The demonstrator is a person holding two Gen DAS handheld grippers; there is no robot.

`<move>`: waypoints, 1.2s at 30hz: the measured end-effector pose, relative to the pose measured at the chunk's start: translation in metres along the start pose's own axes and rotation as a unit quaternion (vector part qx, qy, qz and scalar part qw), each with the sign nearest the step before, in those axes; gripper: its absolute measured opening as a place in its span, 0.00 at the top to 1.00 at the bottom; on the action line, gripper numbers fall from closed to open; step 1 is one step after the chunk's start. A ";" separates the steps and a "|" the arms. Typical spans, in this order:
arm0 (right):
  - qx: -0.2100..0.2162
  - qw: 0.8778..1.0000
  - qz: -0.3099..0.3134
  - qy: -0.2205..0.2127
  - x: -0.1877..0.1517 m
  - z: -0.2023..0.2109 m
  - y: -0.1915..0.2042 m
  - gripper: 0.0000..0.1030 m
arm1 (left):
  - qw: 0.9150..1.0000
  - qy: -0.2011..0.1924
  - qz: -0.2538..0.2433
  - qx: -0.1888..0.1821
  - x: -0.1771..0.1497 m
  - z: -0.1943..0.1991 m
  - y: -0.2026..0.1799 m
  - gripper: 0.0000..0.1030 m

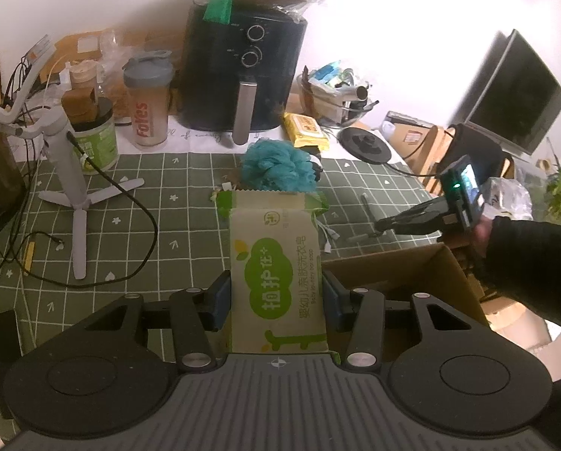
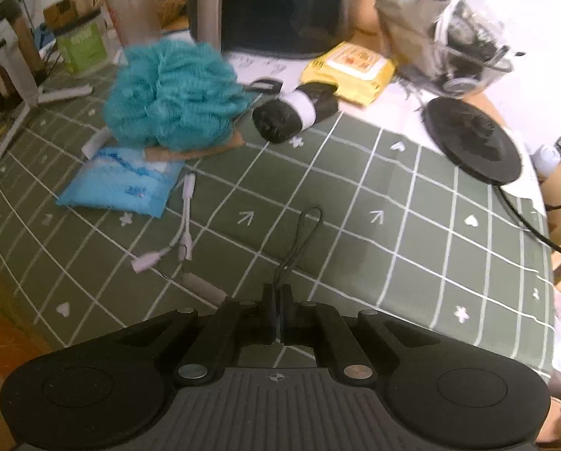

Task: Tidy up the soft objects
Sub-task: 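Grasp the black cord with the right gripper while the left gripper holds the wipes, then lift the black cord with the right gripper while the left gripper holds the wipes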

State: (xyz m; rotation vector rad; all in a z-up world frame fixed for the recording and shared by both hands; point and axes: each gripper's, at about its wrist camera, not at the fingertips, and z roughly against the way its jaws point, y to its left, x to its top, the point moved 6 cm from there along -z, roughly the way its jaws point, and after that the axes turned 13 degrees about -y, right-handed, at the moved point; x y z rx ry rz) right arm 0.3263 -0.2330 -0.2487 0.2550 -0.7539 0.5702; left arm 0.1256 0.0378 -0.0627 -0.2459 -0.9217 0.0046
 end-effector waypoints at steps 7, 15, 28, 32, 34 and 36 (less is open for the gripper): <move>-0.004 0.999 -0.020 -0.043 0.020 0.050 0.007 0.96 | 1.000 -0.009 -0.006 -0.008 0.004 0.002 0.001 0.54; -0.012 0.995 -0.041 -0.092 0.041 0.102 0.010 0.96 | 1.000 -0.017 -0.014 -0.023 0.007 0.002 -0.002 0.54; -0.018 0.990 -0.042 -0.134 0.067 0.165 0.012 0.96 | 0.999 -0.018 -0.020 -0.039 0.008 -0.001 -0.009 0.54; -0.009 0.989 -0.056 -0.138 0.071 0.183 0.019 0.96 | 0.999 -0.015 -0.022 -0.044 0.007 -0.002 -0.011 0.54; 0.001 0.988 -0.068 -0.142 0.074 0.194 0.023 0.96 | 0.999 -0.012 -0.024 -0.047 0.006 -0.002 -0.013 0.54; 0.011 0.986 -0.076 -0.146 0.077 0.206 0.029 0.96 | 0.998 -0.008 -0.027 -0.050 0.005 -0.004 -0.014 0.54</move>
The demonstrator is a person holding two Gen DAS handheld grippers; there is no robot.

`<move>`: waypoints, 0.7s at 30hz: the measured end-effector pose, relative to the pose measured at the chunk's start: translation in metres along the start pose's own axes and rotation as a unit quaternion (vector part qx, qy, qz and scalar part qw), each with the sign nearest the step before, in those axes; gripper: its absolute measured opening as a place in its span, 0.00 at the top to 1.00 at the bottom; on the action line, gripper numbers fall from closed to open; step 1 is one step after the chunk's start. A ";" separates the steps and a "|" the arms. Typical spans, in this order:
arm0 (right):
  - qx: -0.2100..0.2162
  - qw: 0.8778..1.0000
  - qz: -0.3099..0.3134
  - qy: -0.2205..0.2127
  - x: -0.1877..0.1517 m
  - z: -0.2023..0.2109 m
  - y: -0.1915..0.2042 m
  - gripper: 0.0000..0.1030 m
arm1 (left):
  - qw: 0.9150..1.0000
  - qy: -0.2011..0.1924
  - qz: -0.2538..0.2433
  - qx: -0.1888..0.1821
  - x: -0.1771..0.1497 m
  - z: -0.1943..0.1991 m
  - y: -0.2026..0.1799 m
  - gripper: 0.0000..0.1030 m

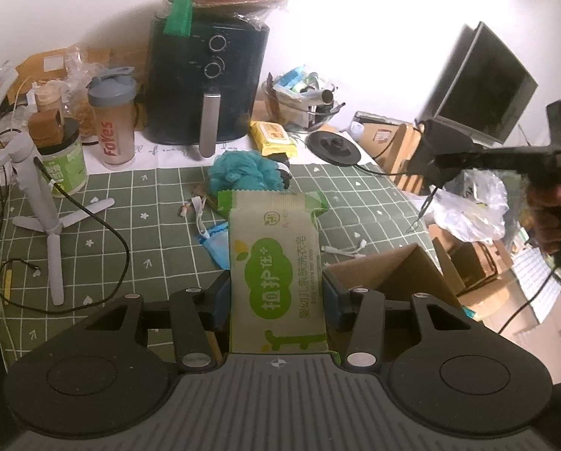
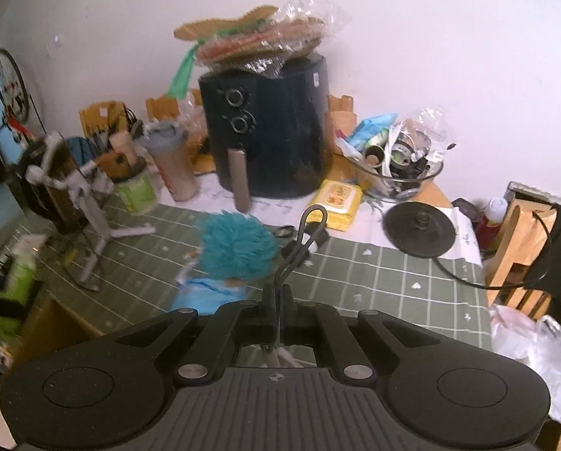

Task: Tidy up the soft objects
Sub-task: 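Lift the black cord with the right gripper while the left gripper holds the wipes, then carry the green wipes pack and black cord over the cardboard box with both grippers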

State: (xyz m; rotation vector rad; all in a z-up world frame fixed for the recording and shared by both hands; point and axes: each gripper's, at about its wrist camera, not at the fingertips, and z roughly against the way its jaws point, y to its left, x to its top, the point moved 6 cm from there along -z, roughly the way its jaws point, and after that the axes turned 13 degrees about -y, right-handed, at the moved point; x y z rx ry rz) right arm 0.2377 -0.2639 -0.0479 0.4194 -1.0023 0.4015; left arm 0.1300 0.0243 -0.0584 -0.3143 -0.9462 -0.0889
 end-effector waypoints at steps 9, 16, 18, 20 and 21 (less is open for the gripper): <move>0.057 0.997 -0.044 -0.010 0.009 0.035 0.035 0.96 | 0.999 0.025 -0.018 -0.012 -0.009 -0.004 -0.011 0.54; 0.091 0.994 -0.060 0.006 -0.012 0.039 0.069 0.96 | 0.997 0.056 -0.050 -0.036 -0.017 -0.012 -0.026 0.54; 0.095 0.993 -0.064 0.014 -0.022 0.038 0.076 0.96 | 0.995 0.061 -0.065 -0.045 -0.018 -0.014 -0.032 0.53; 0.094 0.994 -0.059 0.025 -0.032 0.037 0.083 0.96 | 0.993 0.057 -0.089 -0.057 -0.017 -0.014 -0.041 0.53; 0.094 0.994 -0.056 0.030 -0.038 0.037 0.086 0.96 | 0.992 0.052 -0.097 -0.061 -0.016 -0.013 -0.044 0.48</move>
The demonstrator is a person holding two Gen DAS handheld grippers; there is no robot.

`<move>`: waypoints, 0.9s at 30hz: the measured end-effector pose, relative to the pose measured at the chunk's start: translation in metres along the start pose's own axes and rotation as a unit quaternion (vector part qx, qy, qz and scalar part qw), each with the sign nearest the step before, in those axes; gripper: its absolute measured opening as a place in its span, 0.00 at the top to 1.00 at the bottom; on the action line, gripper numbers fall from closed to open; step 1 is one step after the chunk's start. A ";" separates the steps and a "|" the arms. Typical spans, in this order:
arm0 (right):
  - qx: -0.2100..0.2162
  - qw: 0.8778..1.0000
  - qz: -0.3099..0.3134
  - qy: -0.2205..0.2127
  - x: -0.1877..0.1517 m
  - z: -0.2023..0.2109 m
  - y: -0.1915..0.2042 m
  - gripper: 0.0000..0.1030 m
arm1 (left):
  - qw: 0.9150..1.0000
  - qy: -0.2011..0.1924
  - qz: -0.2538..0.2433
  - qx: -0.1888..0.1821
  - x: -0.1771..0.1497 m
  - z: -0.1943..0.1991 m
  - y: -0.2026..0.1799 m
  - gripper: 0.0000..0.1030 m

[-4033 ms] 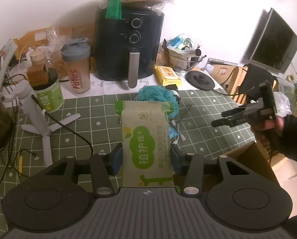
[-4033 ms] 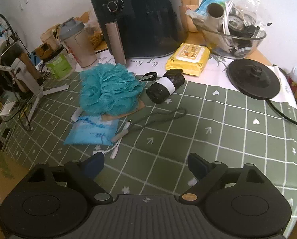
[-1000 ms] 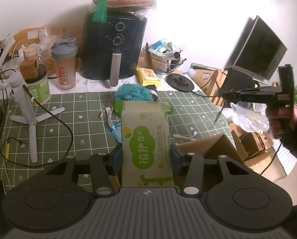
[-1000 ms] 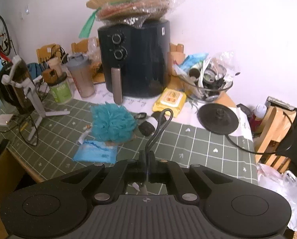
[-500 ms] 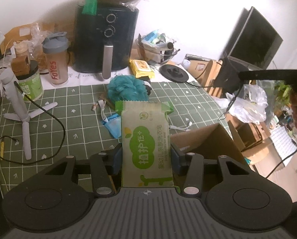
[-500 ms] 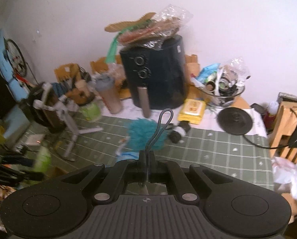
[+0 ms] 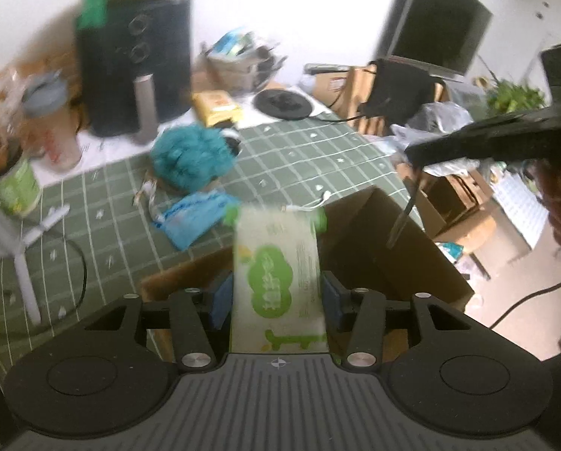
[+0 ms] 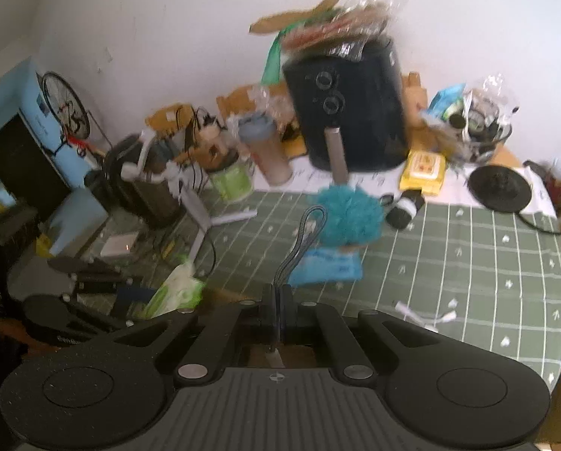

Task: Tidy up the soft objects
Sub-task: 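Carry the green wipes pack and black cord over the cardboard box with both grippers, then lower the wipes and cord into the box and open both grippers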

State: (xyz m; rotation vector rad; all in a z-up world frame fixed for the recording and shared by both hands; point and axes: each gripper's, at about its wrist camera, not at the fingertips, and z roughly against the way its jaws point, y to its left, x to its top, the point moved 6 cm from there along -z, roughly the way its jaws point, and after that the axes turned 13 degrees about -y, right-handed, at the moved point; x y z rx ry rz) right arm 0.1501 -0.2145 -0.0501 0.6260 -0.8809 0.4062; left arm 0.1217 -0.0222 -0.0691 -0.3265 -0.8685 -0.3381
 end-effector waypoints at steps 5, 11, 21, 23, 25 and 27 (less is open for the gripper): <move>-0.015 1.000 0.000 0.022 -0.026 -0.005 0.004 0.96 | 0.999 -0.029 -0.016 -0.005 0.002 0.011 -0.007 0.22; -0.025 0.999 -0.018 0.033 -0.045 -0.004 0.005 0.96 | 1.000 -0.016 0.007 0.008 -0.014 0.019 0.002 0.22; -0.035 0.999 -0.020 0.019 -0.037 0.007 0.010 0.96 | 0.999 -0.014 0.040 0.031 -0.030 0.036 0.016 0.22; -0.036 0.999 -0.019 0.018 -0.037 0.006 0.010 0.96 | 0.998 -0.017 0.043 0.032 -0.032 0.040 0.015 0.22; -0.042 0.999 -0.019 0.024 -0.042 0.002 0.011 0.94 | 0.998 -0.020 0.047 0.034 -0.033 0.043 0.014 0.22; -0.048 0.997 -0.020 0.050 -0.054 -0.006 0.011 0.89 | 0.998 -0.022 0.050 0.037 -0.035 0.046 0.013 0.22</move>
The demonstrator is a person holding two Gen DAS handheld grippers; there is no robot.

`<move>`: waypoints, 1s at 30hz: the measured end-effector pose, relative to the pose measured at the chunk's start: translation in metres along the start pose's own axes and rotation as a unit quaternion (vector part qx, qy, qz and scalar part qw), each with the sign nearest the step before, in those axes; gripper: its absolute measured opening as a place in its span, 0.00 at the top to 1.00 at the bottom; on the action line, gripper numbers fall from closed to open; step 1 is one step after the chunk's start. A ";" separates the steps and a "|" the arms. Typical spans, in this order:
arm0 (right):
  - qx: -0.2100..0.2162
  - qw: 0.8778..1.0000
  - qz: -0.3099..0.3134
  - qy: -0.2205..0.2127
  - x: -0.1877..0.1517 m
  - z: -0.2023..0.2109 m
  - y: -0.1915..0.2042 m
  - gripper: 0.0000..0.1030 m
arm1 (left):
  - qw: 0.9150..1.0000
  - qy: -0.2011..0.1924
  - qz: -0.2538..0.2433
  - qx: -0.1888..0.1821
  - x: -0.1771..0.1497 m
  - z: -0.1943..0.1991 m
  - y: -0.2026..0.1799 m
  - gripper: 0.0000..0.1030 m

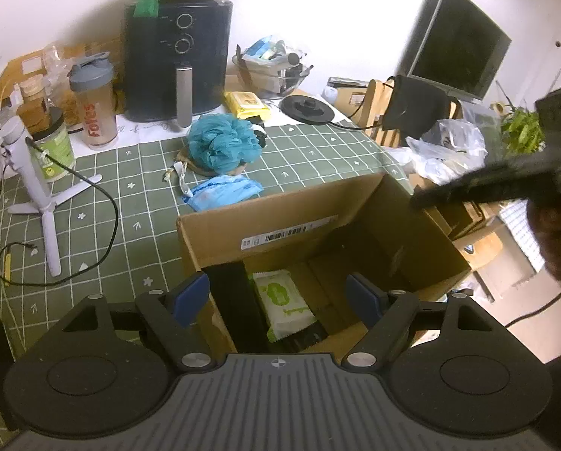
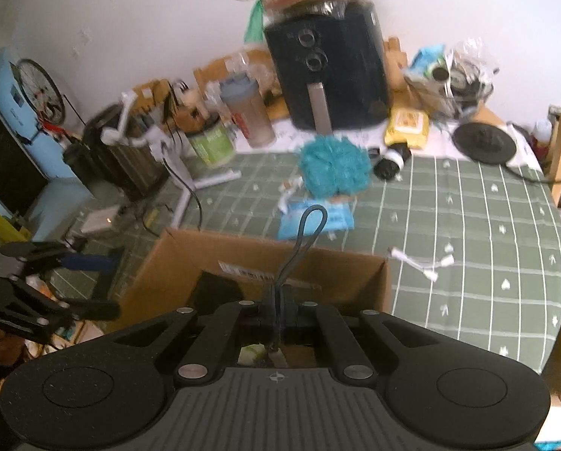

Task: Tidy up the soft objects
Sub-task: 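Lower the wipes and cord into the box and open both grippers, then withdraw both grippers from the box back over the table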

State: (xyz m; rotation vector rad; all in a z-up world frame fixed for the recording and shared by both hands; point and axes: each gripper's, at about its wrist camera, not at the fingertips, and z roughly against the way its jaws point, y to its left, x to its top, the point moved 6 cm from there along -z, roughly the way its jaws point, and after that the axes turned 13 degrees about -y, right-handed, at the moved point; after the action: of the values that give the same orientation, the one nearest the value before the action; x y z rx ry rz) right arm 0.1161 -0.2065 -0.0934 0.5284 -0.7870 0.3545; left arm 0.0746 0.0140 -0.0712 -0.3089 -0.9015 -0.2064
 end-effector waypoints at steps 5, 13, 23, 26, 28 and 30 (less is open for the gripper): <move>-0.019 1.000 -0.004 0.014 -0.021 -0.006 0.003 0.13 | 1.000 -0.001 0.009 0.010 -0.007 0.008 0.003 0.22; -0.029 0.999 -0.002 0.018 -0.035 -0.003 0.010 0.03 | 0.999 -0.001 0.025 0.023 -0.017 0.017 0.010 0.22; -0.068 0.998 0.003 0.008 -0.041 0.005 0.011 0.00 | 0.999 0.001 0.033 0.026 -0.021 0.020 0.012 0.22; -0.087 0.996 0.008 0.009 -0.041 0.008 0.008 0.00 | 0.999 0.004 0.034 0.024 -0.022 0.018 0.011 0.22; -0.095 0.995 0.006 0.009 -0.042 0.011 0.004 0.00 | 0.999 0.006 0.034 0.023 -0.023 0.017 0.011 0.22; -0.103 0.995 0.003 0.007 -0.042 0.013 0.000 0.00 | 0.999 0.010 0.034 0.025 -0.024 0.015 0.011 0.22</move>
State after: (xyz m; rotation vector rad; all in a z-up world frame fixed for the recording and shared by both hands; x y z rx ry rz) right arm 0.0804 -0.2184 -0.1171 0.3287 -0.8020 0.2788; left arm 0.0522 0.0310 -0.0835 -0.2910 -0.8745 -0.1242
